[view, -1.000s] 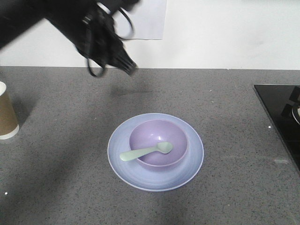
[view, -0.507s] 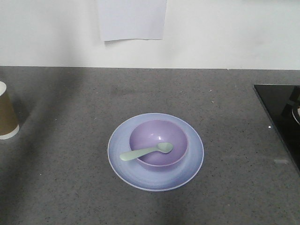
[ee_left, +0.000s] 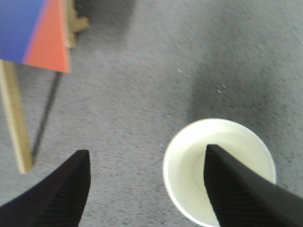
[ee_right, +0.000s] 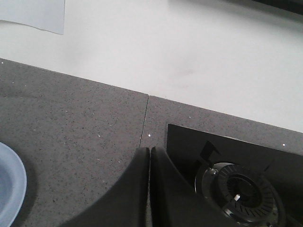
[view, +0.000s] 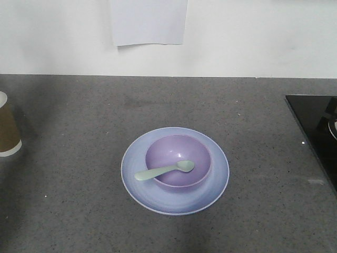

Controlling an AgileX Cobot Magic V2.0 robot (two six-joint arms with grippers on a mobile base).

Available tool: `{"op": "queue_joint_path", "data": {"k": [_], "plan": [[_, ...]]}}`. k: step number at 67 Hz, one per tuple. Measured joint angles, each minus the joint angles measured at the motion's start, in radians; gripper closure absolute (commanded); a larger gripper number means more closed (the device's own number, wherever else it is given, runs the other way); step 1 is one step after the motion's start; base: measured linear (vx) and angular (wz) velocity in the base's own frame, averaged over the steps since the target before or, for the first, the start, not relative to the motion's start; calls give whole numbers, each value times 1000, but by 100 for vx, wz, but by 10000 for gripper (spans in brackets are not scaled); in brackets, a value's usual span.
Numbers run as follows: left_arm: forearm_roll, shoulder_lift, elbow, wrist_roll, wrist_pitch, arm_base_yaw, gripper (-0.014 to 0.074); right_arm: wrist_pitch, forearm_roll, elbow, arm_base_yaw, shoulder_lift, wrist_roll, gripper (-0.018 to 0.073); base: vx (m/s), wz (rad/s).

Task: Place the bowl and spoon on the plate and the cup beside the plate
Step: 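Grasp the brown paper cup rim with the left gripper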

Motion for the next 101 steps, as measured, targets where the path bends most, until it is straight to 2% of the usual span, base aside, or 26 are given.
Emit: {"op": "queue_joint_path", "data": {"k": [14,26,48,58,68,80,94,101], "plan": [[-25,49,9,12,-7,0,101,-14,0,0,0,0,0,565,0,0],[-30,89,9,14,-7,26,101,-14,0,0,0,0,0,565,0,0],[-210,115,10,85,-14,129,101,-15,1,0,0,0,0,565,0,0],[-277,134,10,123,-14,151,101,-20,1,0,0,0,0,565,0,0],[-305,154,10,138,-13,154,101,-27,5,0,0,0,0,565,0,0],[-305,182,10,148,-14,154,103,-29,7,0,0,0,0,565,0,0],[-305,207,11,148,-14,154,168,-29,7,0,0,0,0,565,0,0],[-305,219,11,148,-12,154,266,-29,7,0,0,0,0,565,0,0]]}}
